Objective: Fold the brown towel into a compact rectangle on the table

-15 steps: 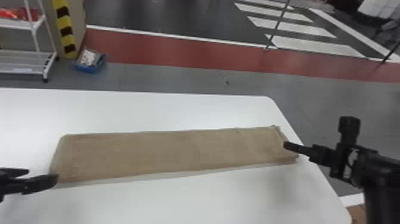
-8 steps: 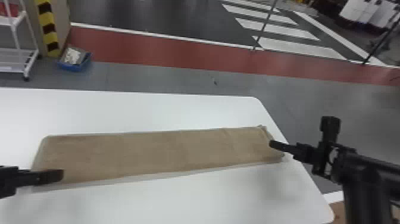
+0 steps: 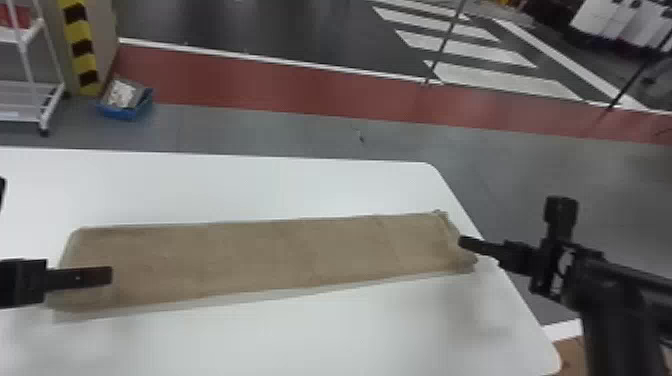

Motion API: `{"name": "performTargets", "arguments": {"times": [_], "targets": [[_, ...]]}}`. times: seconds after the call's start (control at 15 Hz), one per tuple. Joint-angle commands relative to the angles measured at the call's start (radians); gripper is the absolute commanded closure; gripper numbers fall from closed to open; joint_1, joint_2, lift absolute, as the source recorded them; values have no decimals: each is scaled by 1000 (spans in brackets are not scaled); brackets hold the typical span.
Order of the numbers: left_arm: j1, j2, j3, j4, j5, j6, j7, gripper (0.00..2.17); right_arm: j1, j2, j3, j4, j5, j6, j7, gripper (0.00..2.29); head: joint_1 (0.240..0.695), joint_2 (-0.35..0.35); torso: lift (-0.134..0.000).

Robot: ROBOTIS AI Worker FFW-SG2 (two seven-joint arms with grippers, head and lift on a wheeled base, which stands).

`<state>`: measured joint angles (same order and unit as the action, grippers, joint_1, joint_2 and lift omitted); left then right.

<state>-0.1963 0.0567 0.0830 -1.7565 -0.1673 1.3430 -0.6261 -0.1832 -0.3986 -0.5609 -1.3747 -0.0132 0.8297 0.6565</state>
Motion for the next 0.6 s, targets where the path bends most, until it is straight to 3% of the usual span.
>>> {"name": "performTargets", "arguments": {"times": [0.0,0.47,0.53], "targets": [[-28,-6,1,31,3,-12,17,130,1,-3,-4,5,-1,-5,0,46,695,-350,-124],[-58,-9,9,69,15,28,-18,458,1,-9,-2,22,-13,-20,0,46,695,-350,-124],[-64,-8,15,81,17,28,-41,785,1,-9,-2,22,-13,-20,0,46,695,-350,-124]]}}
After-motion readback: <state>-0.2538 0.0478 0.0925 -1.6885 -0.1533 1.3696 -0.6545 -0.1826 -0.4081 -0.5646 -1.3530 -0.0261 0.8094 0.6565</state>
